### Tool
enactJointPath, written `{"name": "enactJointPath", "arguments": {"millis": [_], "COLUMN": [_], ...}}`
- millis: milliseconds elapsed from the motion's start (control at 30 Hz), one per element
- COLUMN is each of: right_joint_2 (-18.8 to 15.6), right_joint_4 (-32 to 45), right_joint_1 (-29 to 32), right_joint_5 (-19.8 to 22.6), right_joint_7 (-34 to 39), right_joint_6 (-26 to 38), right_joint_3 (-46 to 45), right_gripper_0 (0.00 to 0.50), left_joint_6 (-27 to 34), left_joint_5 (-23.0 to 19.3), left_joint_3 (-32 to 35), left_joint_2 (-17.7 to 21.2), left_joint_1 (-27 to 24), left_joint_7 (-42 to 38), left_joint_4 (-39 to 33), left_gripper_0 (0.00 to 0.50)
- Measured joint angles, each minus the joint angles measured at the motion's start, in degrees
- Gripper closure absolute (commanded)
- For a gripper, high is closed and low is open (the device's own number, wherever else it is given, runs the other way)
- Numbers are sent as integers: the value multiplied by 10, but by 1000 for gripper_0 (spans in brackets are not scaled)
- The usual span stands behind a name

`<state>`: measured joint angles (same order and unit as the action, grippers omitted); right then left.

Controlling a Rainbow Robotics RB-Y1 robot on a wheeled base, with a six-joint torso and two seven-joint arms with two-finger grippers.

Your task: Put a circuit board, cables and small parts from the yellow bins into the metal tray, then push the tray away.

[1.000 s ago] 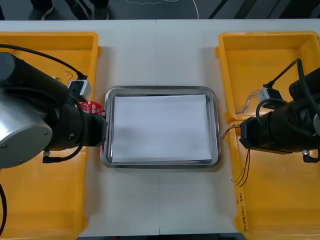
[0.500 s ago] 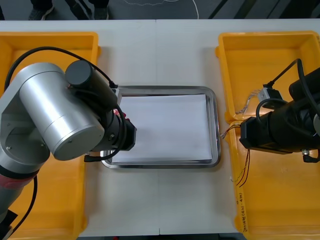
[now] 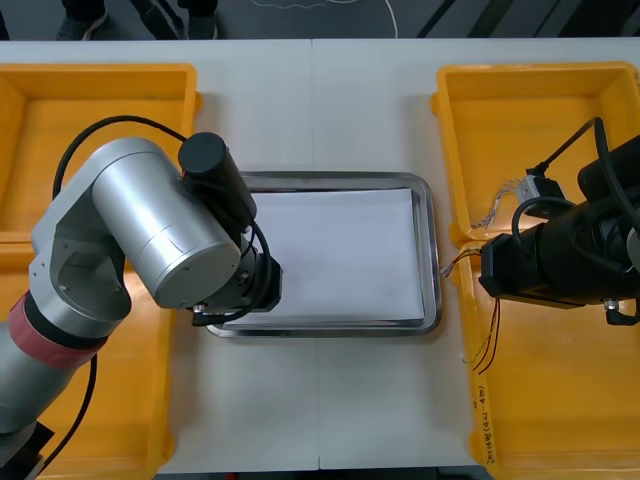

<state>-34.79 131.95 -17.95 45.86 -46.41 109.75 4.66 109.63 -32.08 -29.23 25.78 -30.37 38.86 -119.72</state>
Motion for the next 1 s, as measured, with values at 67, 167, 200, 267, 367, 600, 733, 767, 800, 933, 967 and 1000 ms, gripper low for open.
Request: {"name": "enactJointPath", "arguments": {"millis": [67, 167, 200, 267, 367, 600, 733, 767, 800, 933, 967, 1000], "right_joint_2": [0, 0, 0, 0, 0, 0, 0, 0, 0, 0, 0, 0], "right_joint_4": [0, 0, 0, 0, 0, 0, 0, 0, 0, 0, 0, 0], "right_joint_1": [0, 0, 0, 0, 0, 0, 0, 0, 0, 0, 0, 0], "right_joint_5": [0, 0, 0, 0, 0, 0, 0, 0, 0, -1, -1, -1], "right_joint_7": [0, 0, 0, 0, 0, 0, 0, 0, 0, 0, 0, 0], "right_joint_6": [0, 0, 0, 0, 0, 0, 0, 0, 0, 0, 0, 0], "right_joint_3": [0, 0, 0, 0, 0, 0, 0, 0, 0, 0, 0, 0], "right_gripper_0": [500, 500, 500, 500, 500, 500, 500, 500, 500, 500, 500, 500], "left_joint_6": [0, 0, 0, 0, 0, 0, 0, 0, 0, 0, 0, 0], "left_joint_5": [0, 1, 1, 2, 7, 18, 24, 25, 26, 33, 34, 35], "left_joint_3": [-3, -10, -12, -17, -21, -21, -23, -25, -27, -33, -33, -33], "left_joint_2": [-3, -3, -3, -4, -8, -24, -31, -32, -32, -34, -35, -37], "left_joint_1": [0, 0, 0, 0, 0, 0, 0, 0, 0, 0, 0, 0], "left_joint_7": [0, 0, 1, 1, 1, 12, 34, 39, 42, 48, 48, 49], "left_joint_4": [3, 6, 8, 13, 19, 38, 46, 48, 50, 54, 57, 60], "left_gripper_0": [500, 500, 500, 500, 500, 500, 500, 500, 500, 500, 500, 500]}}
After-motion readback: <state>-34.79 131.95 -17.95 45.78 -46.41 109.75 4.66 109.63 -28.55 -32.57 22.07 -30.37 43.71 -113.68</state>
